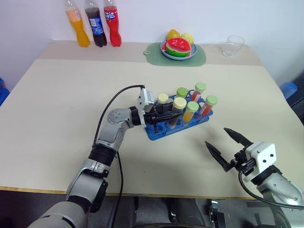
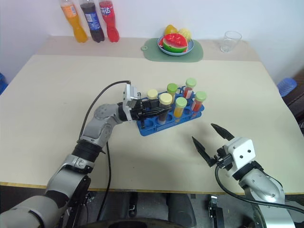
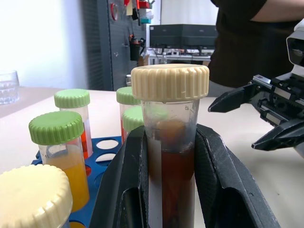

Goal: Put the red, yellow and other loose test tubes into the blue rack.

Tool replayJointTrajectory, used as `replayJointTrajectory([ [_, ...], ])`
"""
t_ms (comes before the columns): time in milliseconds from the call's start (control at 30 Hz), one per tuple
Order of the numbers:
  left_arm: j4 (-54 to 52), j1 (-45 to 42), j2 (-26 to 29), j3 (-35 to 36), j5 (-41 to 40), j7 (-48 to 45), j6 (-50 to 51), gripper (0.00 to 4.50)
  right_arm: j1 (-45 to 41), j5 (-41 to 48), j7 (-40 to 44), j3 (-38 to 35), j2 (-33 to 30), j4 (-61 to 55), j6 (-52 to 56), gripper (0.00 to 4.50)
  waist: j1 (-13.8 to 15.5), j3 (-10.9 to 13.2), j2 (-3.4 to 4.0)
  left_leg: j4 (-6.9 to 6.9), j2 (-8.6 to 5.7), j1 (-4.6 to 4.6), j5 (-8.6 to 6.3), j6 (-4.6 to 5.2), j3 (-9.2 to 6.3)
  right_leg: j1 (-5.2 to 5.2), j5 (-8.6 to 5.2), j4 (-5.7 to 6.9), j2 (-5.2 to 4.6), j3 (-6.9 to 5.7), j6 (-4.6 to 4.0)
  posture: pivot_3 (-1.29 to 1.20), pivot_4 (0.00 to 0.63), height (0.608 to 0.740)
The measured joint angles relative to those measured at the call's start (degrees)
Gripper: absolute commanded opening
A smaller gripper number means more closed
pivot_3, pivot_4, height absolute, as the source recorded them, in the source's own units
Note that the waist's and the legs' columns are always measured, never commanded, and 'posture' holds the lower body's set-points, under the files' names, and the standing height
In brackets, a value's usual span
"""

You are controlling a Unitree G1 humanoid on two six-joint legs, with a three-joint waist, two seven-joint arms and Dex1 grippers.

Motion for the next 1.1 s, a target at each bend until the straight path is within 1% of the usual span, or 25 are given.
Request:
replayJointTrajectory([
  [500, -1.49, 0.53, 0.64, 1.07, 0.95, 0.44, 1.22, 0.75, -1.45, -0.02, -0.02, -0.01, 0.0, -0.01, 0.0, 4.05, 0.0, -0.01, 0.0, 0.0, 0.01, 0.01, 0.0, 0.0, 0.0, 0.01, 0.0, 0.01, 0.01, 0.0, 0.0, 0.0, 0.15, 0.74],
  [867, 0.99, 0.5, 0.69, 1.9, 1.36, 0.64, -1.72, 0.75, -2.03, -0.04, -0.01, 0.07, 0.0, 0.02, 0.0, 4.05, 0.0, -0.19, 0.0, 0.0, 0.01, 0.04, 0.0, 0.0, 0.0, 0.04, 0.0, 0.0, 0.01, 0.0, 0.0, 0.0, 0.15, 0.74],
  [1100, 0.88, 1.29, 0.87, 1.99, 1.32, -0.83, -2.62, 0.75, -2.15, -0.06, -0.02, 0.13, 0.02, 0.03, 0.0, 4.05, 0.0, -0.46, 0.01, 0.0, 0.01, 0.04, -0.01, 0.02, -0.01, 0.05, 0.0, 0.0, 0.01, 0.0, 0.0, 0.0, 0.15, 0.74],
])
